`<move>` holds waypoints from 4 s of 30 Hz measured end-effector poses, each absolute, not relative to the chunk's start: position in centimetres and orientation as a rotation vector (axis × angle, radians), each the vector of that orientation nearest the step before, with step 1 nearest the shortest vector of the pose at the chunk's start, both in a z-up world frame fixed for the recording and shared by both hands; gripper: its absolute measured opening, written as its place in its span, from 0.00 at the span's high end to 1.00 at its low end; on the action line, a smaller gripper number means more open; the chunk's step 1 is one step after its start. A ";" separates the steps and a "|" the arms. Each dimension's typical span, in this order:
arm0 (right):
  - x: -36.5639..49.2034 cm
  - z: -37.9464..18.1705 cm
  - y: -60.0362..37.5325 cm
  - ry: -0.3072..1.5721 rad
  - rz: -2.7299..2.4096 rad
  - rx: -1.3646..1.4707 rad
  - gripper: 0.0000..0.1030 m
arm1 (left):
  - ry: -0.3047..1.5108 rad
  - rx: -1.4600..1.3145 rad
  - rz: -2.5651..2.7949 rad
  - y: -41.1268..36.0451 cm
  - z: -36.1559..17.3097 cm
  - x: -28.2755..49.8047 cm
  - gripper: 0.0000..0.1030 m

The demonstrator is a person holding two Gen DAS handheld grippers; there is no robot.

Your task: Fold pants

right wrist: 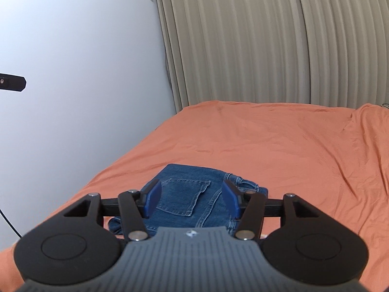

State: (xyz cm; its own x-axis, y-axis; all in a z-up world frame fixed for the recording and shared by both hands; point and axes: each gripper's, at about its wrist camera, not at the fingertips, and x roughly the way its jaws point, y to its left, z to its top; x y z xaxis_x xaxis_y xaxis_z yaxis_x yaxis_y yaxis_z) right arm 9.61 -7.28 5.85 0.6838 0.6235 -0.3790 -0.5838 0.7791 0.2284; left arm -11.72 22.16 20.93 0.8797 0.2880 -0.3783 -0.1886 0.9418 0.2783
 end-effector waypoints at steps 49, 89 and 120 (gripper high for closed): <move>5.6 -3.6 -4.9 0.540 0.509 -0.015 0.36 | 0.860 -0.051 0.275 18.0 -1.3 -4.1 0.37; 4.6 -2.3 -5.3 0.484 0.512 0.011 0.35 | 0.789 -0.016 0.267 17.0 0.9 -4.7 0.37; 3.9 -1.9 -5.5 0.472 0.512 0.005 0.26 | 0.762 -0.013 0.271 16.9 1.7 -5.3 0.36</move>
State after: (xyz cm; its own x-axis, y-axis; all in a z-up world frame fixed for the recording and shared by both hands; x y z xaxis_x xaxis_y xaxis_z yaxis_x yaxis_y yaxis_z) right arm 3.91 -5.52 -1.92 0.7669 0.4730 -0.4337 -0.4710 0.8739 0.1203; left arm -5.27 16.86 1.66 0.6902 0.2376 -0.6835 -0.2473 0.9651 0.0858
